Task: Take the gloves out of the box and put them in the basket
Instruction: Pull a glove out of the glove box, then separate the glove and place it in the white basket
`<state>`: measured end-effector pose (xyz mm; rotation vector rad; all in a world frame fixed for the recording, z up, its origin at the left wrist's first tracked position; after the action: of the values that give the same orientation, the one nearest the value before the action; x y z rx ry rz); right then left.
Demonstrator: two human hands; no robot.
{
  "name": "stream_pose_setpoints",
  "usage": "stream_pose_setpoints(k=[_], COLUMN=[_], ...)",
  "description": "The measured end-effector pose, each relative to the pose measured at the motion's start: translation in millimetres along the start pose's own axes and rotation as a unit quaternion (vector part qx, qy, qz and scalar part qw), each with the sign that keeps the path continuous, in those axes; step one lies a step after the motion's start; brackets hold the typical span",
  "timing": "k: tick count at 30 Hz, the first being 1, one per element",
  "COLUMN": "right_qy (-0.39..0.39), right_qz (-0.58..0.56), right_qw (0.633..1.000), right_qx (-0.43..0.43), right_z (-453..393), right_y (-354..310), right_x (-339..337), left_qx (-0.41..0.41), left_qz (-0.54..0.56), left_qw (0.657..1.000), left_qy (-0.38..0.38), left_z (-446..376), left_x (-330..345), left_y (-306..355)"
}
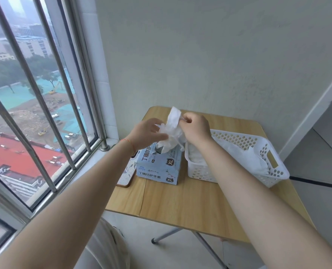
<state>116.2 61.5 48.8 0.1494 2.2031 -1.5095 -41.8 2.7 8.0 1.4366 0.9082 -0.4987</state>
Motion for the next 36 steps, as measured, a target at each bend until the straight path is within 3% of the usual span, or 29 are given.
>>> stream_pose_setpoints(k=[3,7,9,12,14,20,24,27,33,36], right_qy=[0.03,0.07,0.07,0.057,0.05,0.076,0.094,0.078,0.051,0.061], right_qz=[-0.013,-0.055,-0.102,-0.168,-0.213,-0.254,-0.274,-0.316,-0.305,-0.215], right_qw=[0.999,0.996,0.992,0.984,0.975,0.963,0.953,0.939,0.929,0.963], right_qx=[-0.001,-0.004,0.007,0.021,0.027,0.058,0.085,0.116,0.201,0.153], right_z=[-4.4,-6.6,-7.8,-8.6,-9.1,-7.8,-8.6,-5.7,1.2,0.1], right_y=[-1.8,-8.6,-12.0,-16.8,-18.2,-15.8,-8.2,-2.0,14.7,7.4], right_x=[-9.9,-24.2,-26.5,-26.5,-25.0,-29.9,-39.6,-40.7,-27.0,-29.6], left_qx=[-0.016,-0.022,-0.022,-0.009,0.016,0.071,0.025,-0.015,-0.131,-0.157], left_qz=[-0.041,-0.128,-0.082,0.072,0.163,0.123,0.14,0.22,0.272,0.257], left_qw=[0.999,0.991,0.995,0.997,0.986,0.99,0.985,0.971,0.949,0.95], left_qy=[0.008,-0.044,-0.051,0.03,0.041,0.02,0.095,0.094,0.087,0.078], left_z=[3.1,4.6,5.0,9.3,12.1,16.7,14.5,17.2,24.2,24.5], left_x=[6.5,19.7,17.8,-6.8,-16.1,-8.7,-18.9,-22.7,-33.9,-38.6], left_y=[-8.6,-13.1,-8.0,10.2,24.8,50.8,43.8,36.2,0.8,-4.8])
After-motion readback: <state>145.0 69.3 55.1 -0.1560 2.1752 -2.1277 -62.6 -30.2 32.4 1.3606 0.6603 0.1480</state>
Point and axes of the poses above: each hand's wrist, its own z-axis away from the middle knuckle, its own x-axis out of the palm, y = z × x, the point moved 9 cm from there along -z, towards the middle knuckle, and after that the axes turned 12 degrees about -z, right-handed, at the moved point
